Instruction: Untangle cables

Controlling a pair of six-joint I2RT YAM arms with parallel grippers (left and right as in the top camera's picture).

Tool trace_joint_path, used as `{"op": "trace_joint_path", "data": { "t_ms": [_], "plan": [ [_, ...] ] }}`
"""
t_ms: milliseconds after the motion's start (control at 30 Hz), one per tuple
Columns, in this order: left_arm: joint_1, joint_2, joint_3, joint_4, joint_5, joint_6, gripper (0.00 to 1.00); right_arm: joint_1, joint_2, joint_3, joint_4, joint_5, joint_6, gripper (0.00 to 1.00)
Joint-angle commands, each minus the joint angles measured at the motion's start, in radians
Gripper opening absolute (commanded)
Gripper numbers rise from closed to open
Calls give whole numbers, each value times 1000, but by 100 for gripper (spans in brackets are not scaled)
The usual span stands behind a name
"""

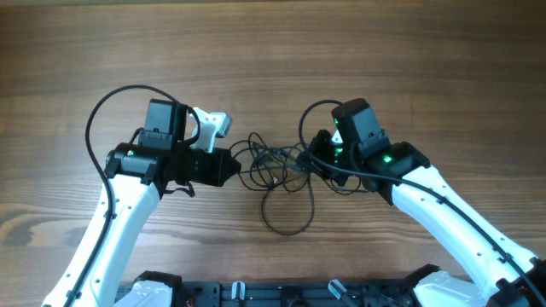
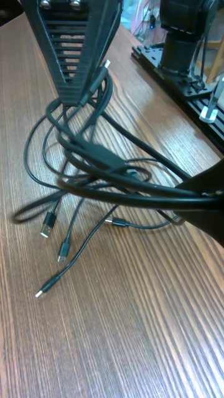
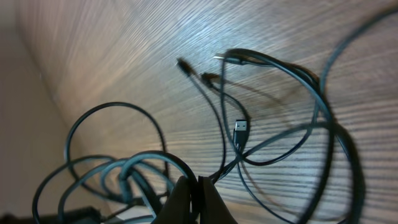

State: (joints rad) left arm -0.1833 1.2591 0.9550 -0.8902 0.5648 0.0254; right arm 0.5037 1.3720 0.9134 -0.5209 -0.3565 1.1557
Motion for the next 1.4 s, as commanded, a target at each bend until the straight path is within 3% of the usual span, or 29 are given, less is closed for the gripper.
{"op": "trace_joint_path", "data": {
  "t_ms": [0, 300, 333, 367, 433, 533, 633, 767, 933, 1033, 1167, 1267, 1367],
  "plan": [
    [24, -21, 12, -13, -129, 11, 4, -40, 6, -13, -8, 212, 185, 4],
    [23, -21, 12, -8, -128, -34, 4, -41, 6, -13, 92, 271, 327, 7],
    [23, -21, 12, -1, -124, -33, 4, -41, 6, -13, 113, 253, 276, 17],
    [24, -21, 12, 13, -105, -34, 4, -41, 6, -13, 132, 234, 134, 21],
    [24, -32, 22, 61, -72, -73, 4, -41, 6, -13, 78, 236, -157, 24],
    [24, -84, 105, 123, -60, -94, 4, -41, 6, -13, -41, 299, -278, 27],
    [24, -151, 184, 257, 93, -93, 4, -41, 6, -12, 73, 84, -454, 37],
    [24, -234, 184, 492, 153, -241, 4, -41, 6, -12, 188, -34, -453, 50],
    [24, -243, 184, 592, 153, -303, 4, -41, 6, -12, 208, -63, -438, 61],
    [24, -246, 184, 672, 153, -325, 4, -41, 6, -12, 222, -63, -438, 62],
    [24, -257, 184, 826, 151, -381, 14, -41, 6, -12, 229, -24, -408, 61],
    [56, -256, 184, 775, 140, -375, 14, -41, 6, -12, 228, 13, -389, 56],
    [136, -223, 184, 513, 10, -370, 10, -41, 6, -13, 210, 21, -391, 56]
  ]
}}
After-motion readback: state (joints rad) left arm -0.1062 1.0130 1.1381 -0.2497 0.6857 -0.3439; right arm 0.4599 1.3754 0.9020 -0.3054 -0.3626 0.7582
